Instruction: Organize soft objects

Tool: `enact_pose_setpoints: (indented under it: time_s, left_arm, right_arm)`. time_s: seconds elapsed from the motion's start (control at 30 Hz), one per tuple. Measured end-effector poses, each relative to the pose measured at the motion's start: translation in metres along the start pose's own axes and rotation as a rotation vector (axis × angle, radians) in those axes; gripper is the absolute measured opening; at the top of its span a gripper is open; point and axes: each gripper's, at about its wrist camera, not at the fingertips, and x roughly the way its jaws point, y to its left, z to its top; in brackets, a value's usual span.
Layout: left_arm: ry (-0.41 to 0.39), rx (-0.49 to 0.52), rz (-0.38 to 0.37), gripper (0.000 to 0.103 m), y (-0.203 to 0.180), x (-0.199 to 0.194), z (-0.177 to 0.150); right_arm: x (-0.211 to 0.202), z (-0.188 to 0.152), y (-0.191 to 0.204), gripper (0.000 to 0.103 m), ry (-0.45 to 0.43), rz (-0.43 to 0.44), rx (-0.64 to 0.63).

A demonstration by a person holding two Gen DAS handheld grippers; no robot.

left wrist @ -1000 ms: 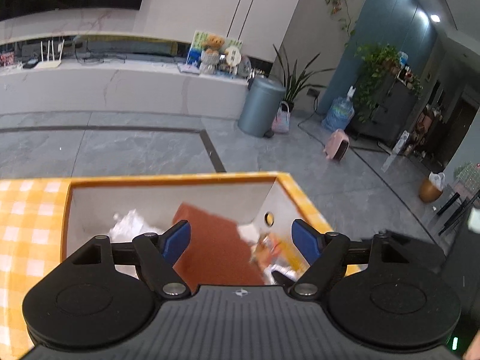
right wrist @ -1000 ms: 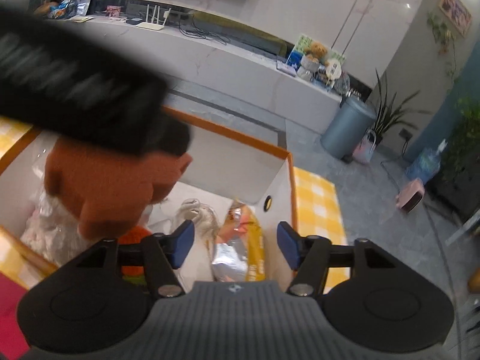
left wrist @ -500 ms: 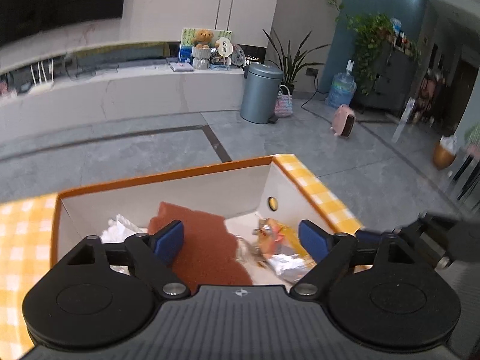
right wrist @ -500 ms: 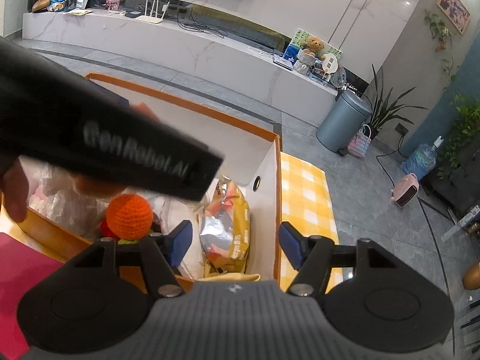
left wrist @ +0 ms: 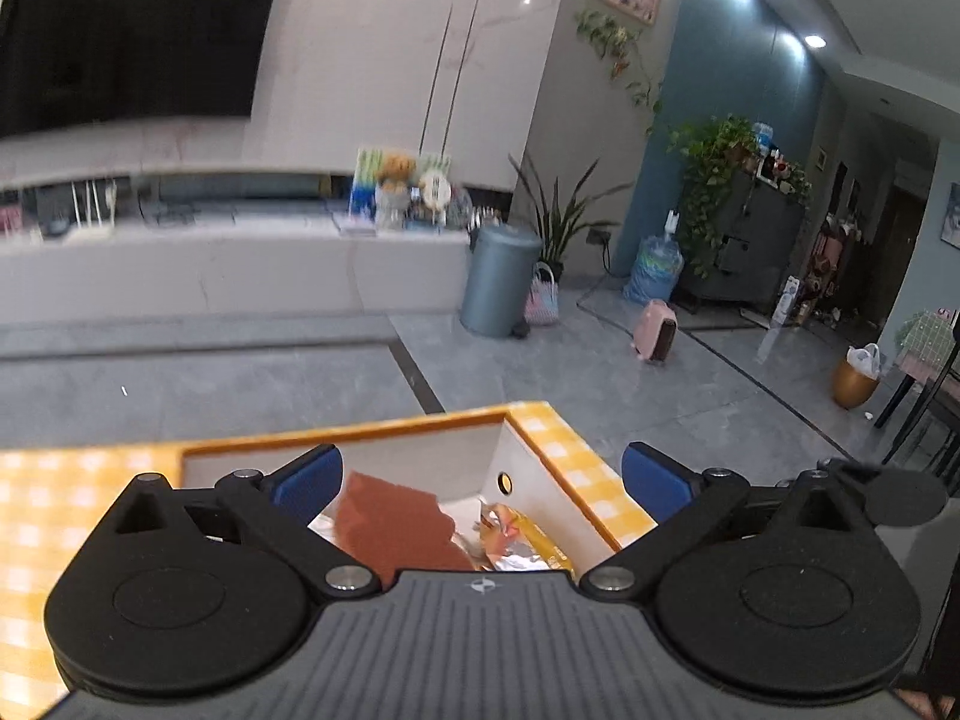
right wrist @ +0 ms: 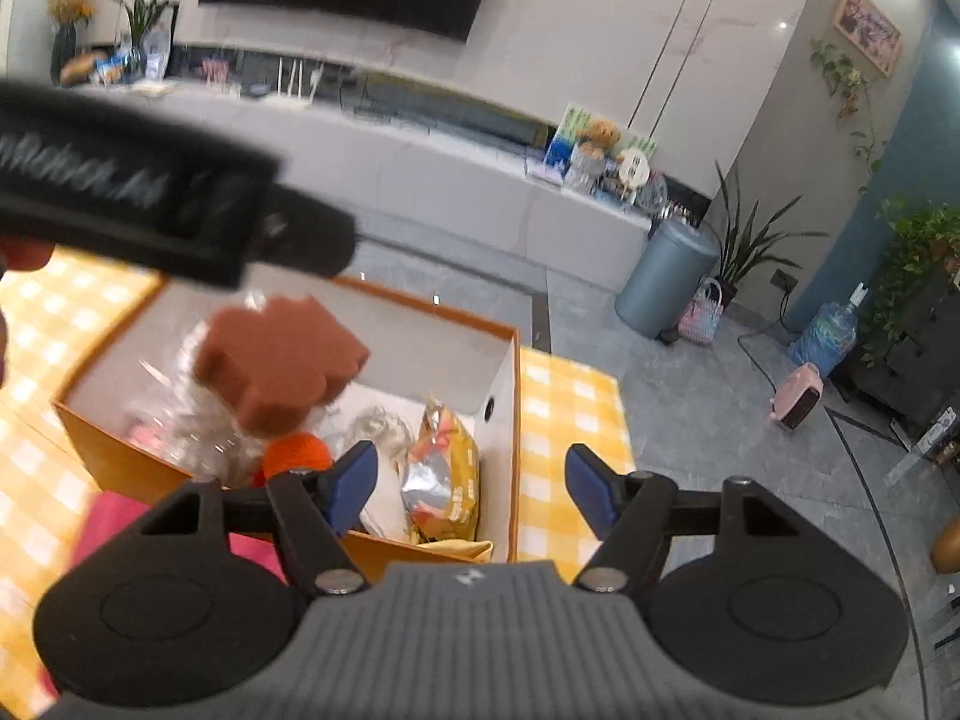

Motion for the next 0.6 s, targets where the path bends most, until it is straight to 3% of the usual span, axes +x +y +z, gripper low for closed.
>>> enact_pose_setpoints:
  time_s: [0.13,0.2,0.37,0.6]
  left_arm:
    - [-0.077,0.031,0.019,0.103,-0.011,-0.043,0.0]
    - [-0.101,0.046,0.027,0.103,-0.016,-0.065,-0.004]
    - [-0.196,0.109,0.101,0.103,-0.028,-0.112,-0.021]
    - [-0.123,0.023,0.079,0.103,-0.014,-0.144,-0.054]
  right_arm:
    - [-0.04,-0.002,0.002,0.076,-0.072,0.008,0.019]
    - [-0.063,-0.005,0.0,0.083,-0.12,0.014,0.048]
    - [-0.122,-0.019,0.003,0.09,-0.254,0.013,0.118]
    - [-0.193,-0.055,0.029,0.09,-0.412,-0.028,0.179]
